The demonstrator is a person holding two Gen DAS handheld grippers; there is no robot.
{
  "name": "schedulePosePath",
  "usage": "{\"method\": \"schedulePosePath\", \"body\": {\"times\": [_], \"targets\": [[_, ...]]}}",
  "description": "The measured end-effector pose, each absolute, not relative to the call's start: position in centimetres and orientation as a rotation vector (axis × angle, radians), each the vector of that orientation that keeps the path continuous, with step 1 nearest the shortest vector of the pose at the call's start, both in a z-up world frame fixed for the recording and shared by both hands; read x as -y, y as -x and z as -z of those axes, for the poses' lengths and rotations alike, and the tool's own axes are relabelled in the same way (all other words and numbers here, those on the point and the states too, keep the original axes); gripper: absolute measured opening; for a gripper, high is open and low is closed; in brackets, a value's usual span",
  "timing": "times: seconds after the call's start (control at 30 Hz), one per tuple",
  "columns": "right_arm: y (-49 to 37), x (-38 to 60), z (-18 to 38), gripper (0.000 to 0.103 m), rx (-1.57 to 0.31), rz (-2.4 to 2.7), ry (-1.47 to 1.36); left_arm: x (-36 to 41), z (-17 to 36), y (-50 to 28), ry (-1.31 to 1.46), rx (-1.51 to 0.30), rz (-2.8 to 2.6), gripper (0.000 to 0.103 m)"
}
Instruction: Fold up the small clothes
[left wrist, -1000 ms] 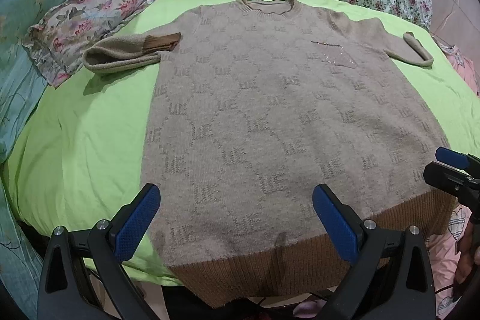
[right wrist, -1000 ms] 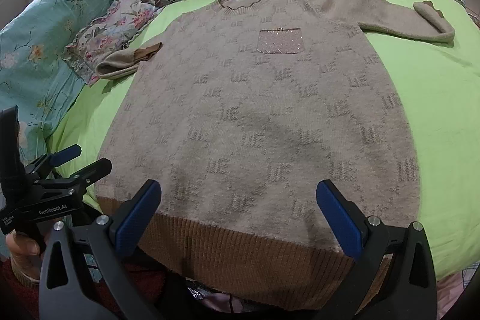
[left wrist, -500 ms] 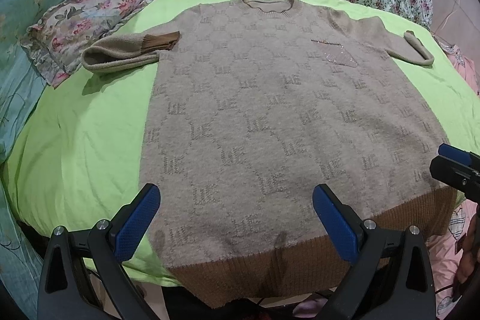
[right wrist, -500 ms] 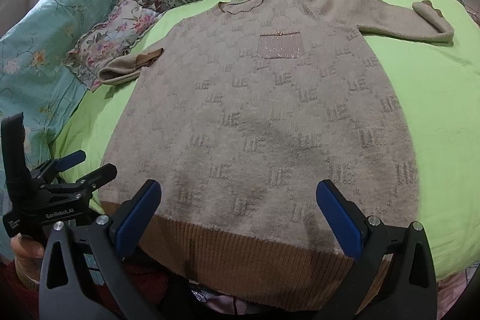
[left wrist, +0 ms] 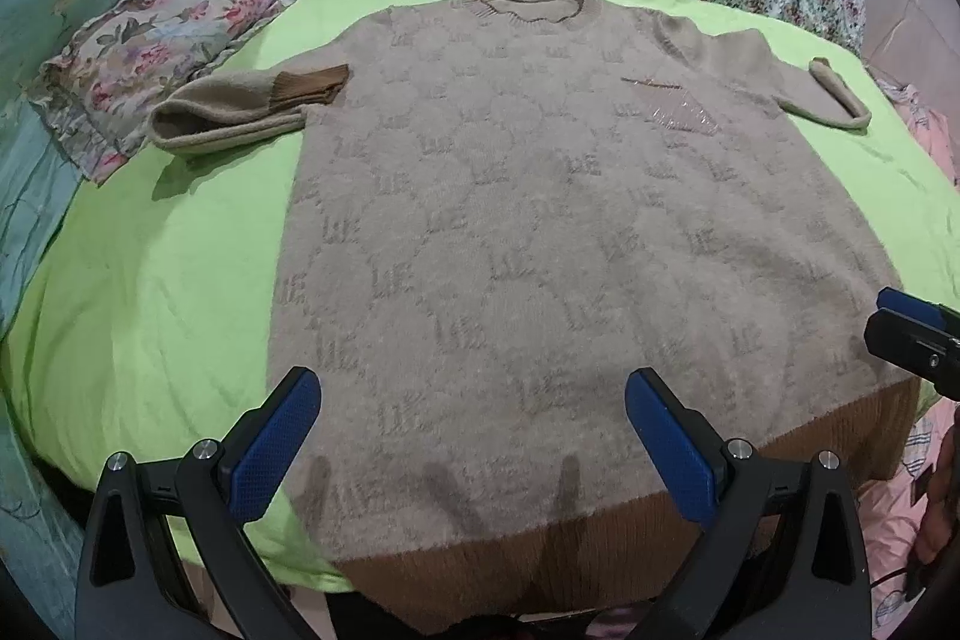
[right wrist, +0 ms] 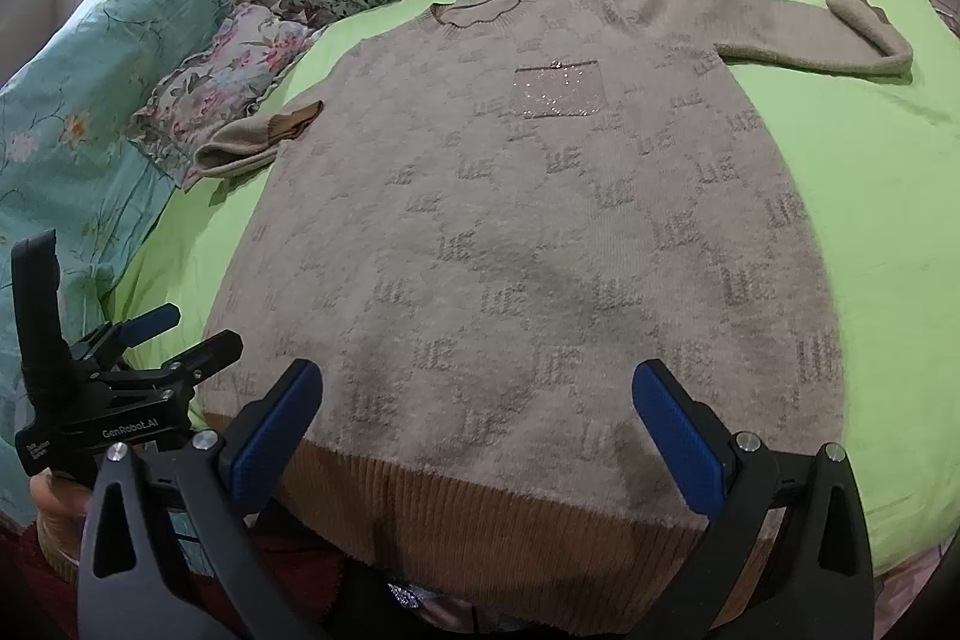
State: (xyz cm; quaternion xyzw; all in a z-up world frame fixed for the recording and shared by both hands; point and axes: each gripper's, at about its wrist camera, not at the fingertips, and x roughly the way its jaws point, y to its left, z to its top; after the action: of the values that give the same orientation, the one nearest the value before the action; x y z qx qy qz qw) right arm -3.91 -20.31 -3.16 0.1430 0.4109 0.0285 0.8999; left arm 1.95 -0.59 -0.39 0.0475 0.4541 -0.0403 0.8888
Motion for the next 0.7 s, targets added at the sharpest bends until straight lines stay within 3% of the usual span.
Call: {"method": "schedulePosePath", "body": {"times": [0.27,0.4,0.5,0.7], "targets": [[2.9,24.6,1.5,0.103,-0.79,-0.015,-0.367,-0.9,-1.1,-3.5,0.086,-0.848,0.095,0.102],[1.8,29.8,-0.1,0.103,-0.742,0.052,-0.438,-0.5,-0.2,-6.3,-0.015,-0.981,0.095,0.102],[0.9,35.0,-1.5,0.102,-0.691,0.114,-0.491,-1.0,0.1,-7.2,-0.011,-0.98,0.079,0.102],[-1.8,47.5,-3.2,0.083,-0.643,0.311,-0.577,-0.9,0.3,-9.3,-0.032,-0.99,0.055,0.102]]}}
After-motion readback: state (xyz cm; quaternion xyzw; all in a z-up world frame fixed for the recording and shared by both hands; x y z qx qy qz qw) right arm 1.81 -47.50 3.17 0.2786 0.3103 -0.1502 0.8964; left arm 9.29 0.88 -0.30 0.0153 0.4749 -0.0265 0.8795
